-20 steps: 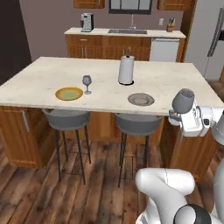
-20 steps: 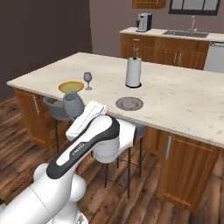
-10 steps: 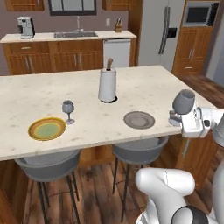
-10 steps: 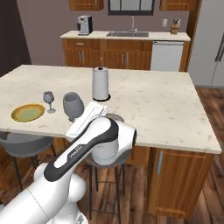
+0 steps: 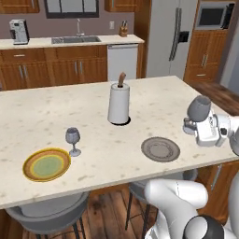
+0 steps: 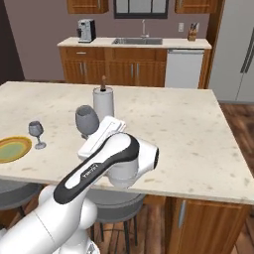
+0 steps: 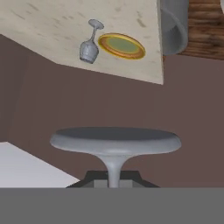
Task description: Retrieve the wine glasses from the counter and place one next to each plate.
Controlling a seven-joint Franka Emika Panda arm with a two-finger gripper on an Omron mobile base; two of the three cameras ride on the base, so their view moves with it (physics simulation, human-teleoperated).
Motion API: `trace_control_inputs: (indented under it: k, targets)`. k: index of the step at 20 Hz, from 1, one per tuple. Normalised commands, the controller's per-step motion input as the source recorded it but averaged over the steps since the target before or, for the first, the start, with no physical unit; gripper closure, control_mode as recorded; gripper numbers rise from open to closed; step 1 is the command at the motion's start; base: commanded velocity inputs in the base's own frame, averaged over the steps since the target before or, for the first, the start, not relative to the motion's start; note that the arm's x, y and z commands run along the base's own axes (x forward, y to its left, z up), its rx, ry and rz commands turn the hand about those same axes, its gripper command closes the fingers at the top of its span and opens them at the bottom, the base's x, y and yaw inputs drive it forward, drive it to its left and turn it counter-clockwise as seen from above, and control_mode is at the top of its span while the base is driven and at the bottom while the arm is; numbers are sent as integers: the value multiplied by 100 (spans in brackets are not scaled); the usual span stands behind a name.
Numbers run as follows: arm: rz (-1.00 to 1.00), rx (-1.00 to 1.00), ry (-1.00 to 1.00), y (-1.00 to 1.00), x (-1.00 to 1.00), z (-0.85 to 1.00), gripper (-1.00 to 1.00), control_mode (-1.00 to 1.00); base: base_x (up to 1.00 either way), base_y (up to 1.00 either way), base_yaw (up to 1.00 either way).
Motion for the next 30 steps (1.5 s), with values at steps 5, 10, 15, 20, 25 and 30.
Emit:
trace_control_inputs:
  k: [5, 10, 15, 20, 25, 30]
  targets:
    - [0, 0, 0, 0, 0, 0, 100, 100, 42, -27, 14]
    - [0, 0, 0, 0, 0, 0, 100, 100, 1, -37, 45]
    - [0, 0, 0, 0, 0, 0, 100, 100, 10, -45, 30]
    - [0, 0, 0, 0, 0, 0, 100, 100, 36, -35, 10]
    - [0, 0, 3, -35, 49, -28, 100, -100, 8, -7, 0]
    - [0, -1, 4, -60, 46, -42, 100, -100, 0, 0, 0]
